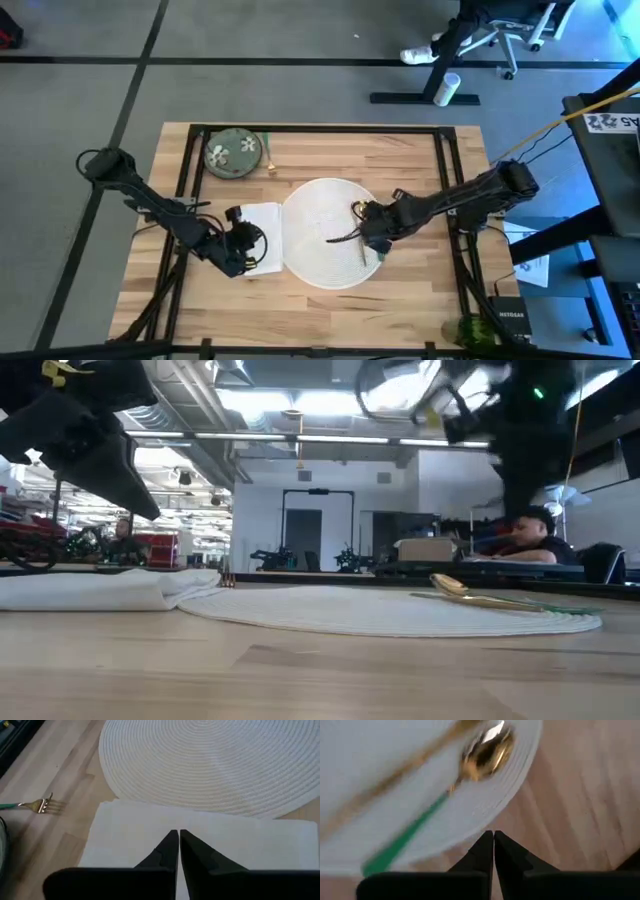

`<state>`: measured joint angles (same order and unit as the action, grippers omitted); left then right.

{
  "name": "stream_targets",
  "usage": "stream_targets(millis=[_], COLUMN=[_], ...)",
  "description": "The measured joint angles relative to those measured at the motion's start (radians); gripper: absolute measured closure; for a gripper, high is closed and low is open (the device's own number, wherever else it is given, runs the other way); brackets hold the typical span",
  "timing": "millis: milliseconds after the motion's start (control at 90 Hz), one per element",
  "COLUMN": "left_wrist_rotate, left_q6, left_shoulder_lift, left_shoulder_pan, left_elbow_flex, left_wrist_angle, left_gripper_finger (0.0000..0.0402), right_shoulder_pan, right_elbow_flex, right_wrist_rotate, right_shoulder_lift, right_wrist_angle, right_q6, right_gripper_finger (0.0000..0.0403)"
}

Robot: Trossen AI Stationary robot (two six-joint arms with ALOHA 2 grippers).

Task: Set table place
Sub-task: Adjust the green spoon on the white table mat

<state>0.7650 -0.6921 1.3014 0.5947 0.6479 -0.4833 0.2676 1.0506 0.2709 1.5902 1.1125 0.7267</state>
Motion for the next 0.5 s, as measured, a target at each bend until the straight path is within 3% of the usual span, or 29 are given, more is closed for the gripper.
stream_targets(millis=[200, 500], left_wrist_rotate=[0.0, 0.0], left_q6=[-0.053, -0.092], left_shoulder_lift=[0.0, 0.0], left_shoulder_pan=[-0.016, -0.033], left_elbow_flex=[0.0, 0.0], left_wrist_angle=[0.002, 0.005], left_gripper_finger=[0.0402, 0.0402], right_shoulder_pan=[0.021, 0.109], right_elbow_flex=[-0.166, -0.238], right_wrist_rotate=[-0.266, -0.355], right_shoulder_lift=[0.0, 0.0], right_wrist_angle=[-0.136, -0.392], right_q6=[-0.043, -0.045], right_gripper_finger=[0.0403, 0.0403])
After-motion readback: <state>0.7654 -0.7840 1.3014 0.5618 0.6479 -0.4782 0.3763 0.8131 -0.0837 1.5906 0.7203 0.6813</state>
